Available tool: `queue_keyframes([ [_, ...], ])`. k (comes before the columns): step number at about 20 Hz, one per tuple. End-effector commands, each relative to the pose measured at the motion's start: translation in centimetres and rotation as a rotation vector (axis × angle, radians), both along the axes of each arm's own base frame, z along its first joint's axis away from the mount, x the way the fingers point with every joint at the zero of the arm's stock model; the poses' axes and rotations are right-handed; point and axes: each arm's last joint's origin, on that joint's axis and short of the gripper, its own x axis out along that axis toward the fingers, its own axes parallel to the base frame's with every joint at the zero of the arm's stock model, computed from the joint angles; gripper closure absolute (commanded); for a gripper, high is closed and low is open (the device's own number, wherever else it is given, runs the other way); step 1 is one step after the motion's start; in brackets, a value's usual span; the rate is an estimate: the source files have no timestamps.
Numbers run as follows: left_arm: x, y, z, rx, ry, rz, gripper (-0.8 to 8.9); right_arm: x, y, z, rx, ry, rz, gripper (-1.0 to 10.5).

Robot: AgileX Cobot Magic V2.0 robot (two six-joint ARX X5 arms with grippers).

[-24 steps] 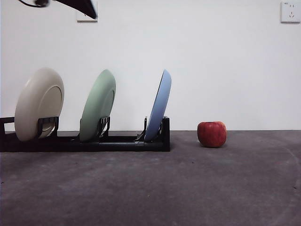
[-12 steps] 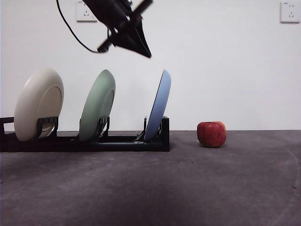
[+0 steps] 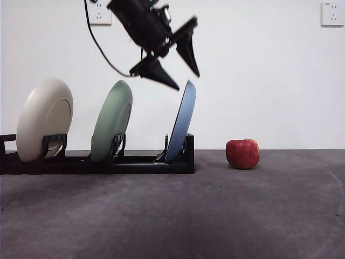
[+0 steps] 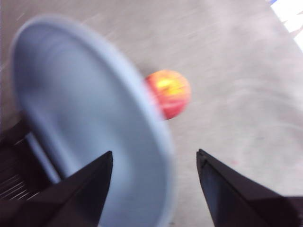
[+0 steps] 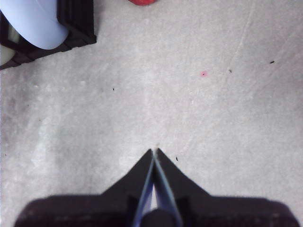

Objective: Take the blue plate from the plate rack,put the plate on the table,take the apple from the table,put the apple in the plate

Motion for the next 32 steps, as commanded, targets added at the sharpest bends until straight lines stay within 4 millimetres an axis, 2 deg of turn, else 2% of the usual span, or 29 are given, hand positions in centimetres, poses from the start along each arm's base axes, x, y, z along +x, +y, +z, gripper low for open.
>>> queue_keyframes([
  [1,0.3,-0.6,-1.0,0.024,0.009,0.016,5.14,0.0,0.0,0.1,-0.003,-0.006,0.005,9.5],
  [5,0.0,-1.6,-0.8,0.037,-0.049,-0.004,6.53,0.0,0.0,0.1,-0.016,-0.012,0.021,9.5],
  [8,-0.3,-2.1,-0.8,0.036,-0.054,-0.017,8.15,-0.1,0.0,0.1,-0.029,-0.002,0.015,9.5],
  [14,-0.4,-2.3,-0.7,0.032,-0.052,-0.019,8.22,-0.2,0.0,0.0,-0.030,0.012,0.014,9.5],
  [17,-0.9,-2.1,0.5,0.002,-0.053,-0.043,8.22,-0.3,0.0,-0.1,-0.031,0.026,0.015,9.5],
  [20,-2.4,-1.6,3.8,-0.041,-0.101,-0.063,8.22,-0.3,0.0,-0.1,-0.031,0.033,0.015,9.5],
  [23,-5.0,-0.5,8.2,-0.076,-0.160,-0.073,8.22,-0.3,0.0,-0.1,-0.031,0.030,0.015,9.5],
  [28,-11.4,1.8,14.7,-0.104,-0.270,-0.138,8.22,-0.4,0.0,-0.1,-0.030,0.034,0.015,9.5],
  [32,-16.9,2.7,17.5,-0.029,-0.341,-0.236,8.22,-0.4,0.0,-0.1,-0.030,0.034,0.015,9.5],
])
